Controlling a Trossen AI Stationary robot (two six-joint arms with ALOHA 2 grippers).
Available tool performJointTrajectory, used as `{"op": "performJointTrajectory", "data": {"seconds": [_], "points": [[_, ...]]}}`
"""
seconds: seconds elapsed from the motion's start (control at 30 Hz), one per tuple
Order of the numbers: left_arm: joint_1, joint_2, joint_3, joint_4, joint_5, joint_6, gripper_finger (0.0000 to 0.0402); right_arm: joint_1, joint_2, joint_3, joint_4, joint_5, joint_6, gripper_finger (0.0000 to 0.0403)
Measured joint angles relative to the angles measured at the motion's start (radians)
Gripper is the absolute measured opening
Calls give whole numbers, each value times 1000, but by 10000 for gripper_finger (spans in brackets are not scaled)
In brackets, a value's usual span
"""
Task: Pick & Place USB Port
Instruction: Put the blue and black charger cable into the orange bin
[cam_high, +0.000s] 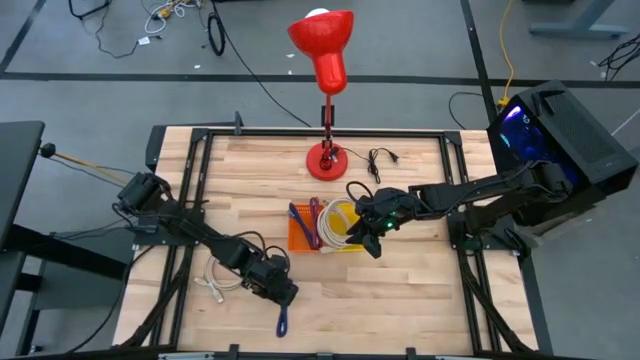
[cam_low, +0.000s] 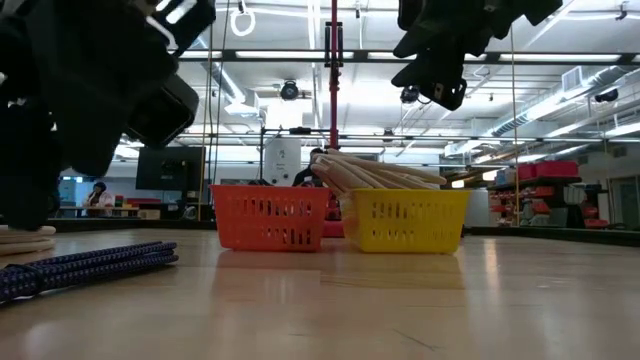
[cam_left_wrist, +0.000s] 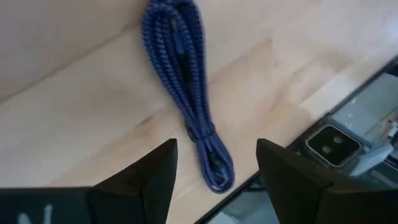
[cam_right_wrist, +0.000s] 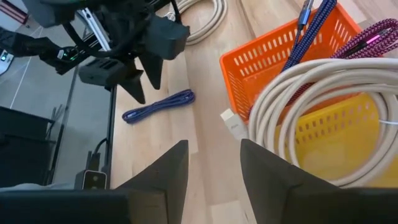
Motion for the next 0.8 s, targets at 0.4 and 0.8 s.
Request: {"op": "performJointTrajectory", "data": {"seconds": [0.4, 0.8], "points": [[1, 118, 1, 123, 121, -33, 227, 0, 0, 0, -1, -1, -2, 146], [53, 158, 2, 174, 132, -52, 225, 0, 0, 0, -1, -1, -4, 146]]}}
